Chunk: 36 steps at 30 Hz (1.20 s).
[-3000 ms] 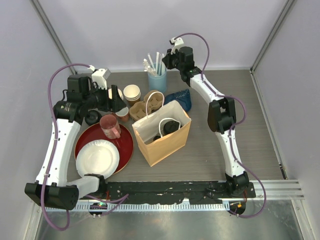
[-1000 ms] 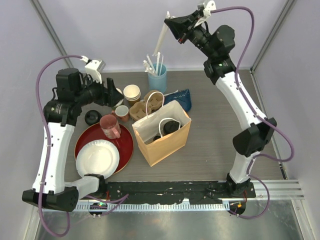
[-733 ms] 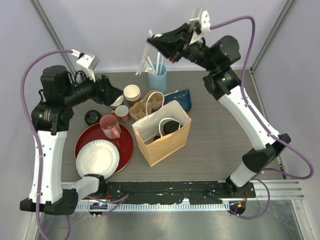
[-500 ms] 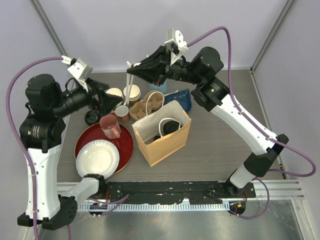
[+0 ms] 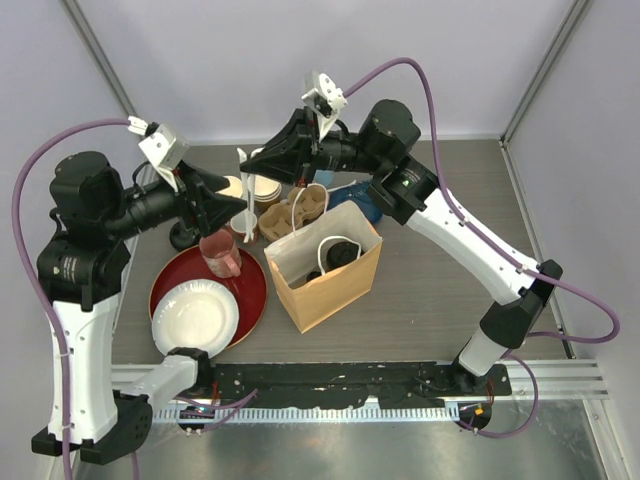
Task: Pack the takeout coffee
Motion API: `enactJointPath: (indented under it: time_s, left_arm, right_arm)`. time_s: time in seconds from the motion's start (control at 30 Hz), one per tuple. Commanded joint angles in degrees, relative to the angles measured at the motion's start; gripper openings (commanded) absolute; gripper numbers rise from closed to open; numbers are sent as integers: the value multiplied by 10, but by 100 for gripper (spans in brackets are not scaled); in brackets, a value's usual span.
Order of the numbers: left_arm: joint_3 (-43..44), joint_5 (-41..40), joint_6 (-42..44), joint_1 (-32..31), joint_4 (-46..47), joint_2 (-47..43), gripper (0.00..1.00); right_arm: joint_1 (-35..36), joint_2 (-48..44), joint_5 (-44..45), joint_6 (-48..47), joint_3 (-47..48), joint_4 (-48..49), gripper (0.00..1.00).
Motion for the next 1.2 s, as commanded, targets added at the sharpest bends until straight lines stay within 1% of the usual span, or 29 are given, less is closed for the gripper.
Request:
enactJointPath:
  time_s: [0.0, 0.1, 0.13, 0.27, 0.3, 0.33, 0.43, 0.5, 0.53, 0.57, 0.6, 0.73, 0.77, 0.83, 0.87, 0.97, 1.03, 1.17]
  left_arm:
    - [25, -2, -4, -6, 14, 13, 58]
    - [21, 7, -11, -7, 19, 17, 55]
    - [20, 5, -12, -7, 20, 19, 51]
    - [18, 22, -17, -8, 24, 19, 49]
    - [17, 29, -24, -8, 27, 19, 46]
    - [16, 33, -26, -8, 30, 20, 36]
    - [14, 55, -31, -8, 33, 19, 22]
    - [8, 69, -35, -8, 35, 15, 17]
    - [5, 76, -43, -8, 42, 14, 8]
    - [-1, 76, -46, -8, 43, 12, 3]
    - [-3, 73, -48, -8, 46, 9, 0]
    - [-4, 13, -48, -8, 37, 4, 0]
    - [-1, -33, -42, -8, 32, 3, 0]
    - [6, -68, -32, -8, 14, 1, 0]
    - [6, -99, -27, -8, 13, 0, 0]
    - [2, -124, -19, -8, 6, -3, 0]
    - [-4, -142, -16, -8, 0, -5, 0]
    - [-21, -167, -9, -8, -1, -13, 0]
  right_arm:
    - [8, -6, -28, 13, 9, 21, 1]
    - [12, -6, -36, 12, 8, 23, 1]
    - [13, -8, -38, 12, 8, 23, 1]
    - [16, -8, -40, 9, 8, 25, 1]
    - [16, -8, -41, 8, 8, 26, 1]
    - [16, -7, -41, 7, 8, 25, 1]
    - [16, -6, -40, 3, 9, 21, 1]
    - [16, -5, -39, 2, 9, 21, 1]
    - [16, -5, -40, 1, 10, 21, 1]
    - [15, -3, -40, 1, 10, 21, 1]
    - [16, -4, -37, -1, 11, 20, 1]
    - [13, -12, -21, -36, 11, -17, 1]
    - [12, -17, -15, -41, 8, -23, 1]
    - [2, -27, -3, -47, -1, -30, 1]
    - [-3, -32, 3, -53, -5, -32, 1]
    - [-26, -46, 34, -59, -20, -41, 1]
    - [-48, -51, 41, -52, -22, -41, 1]
    - [-68, -68, 47, -46, -21, -41, 1]
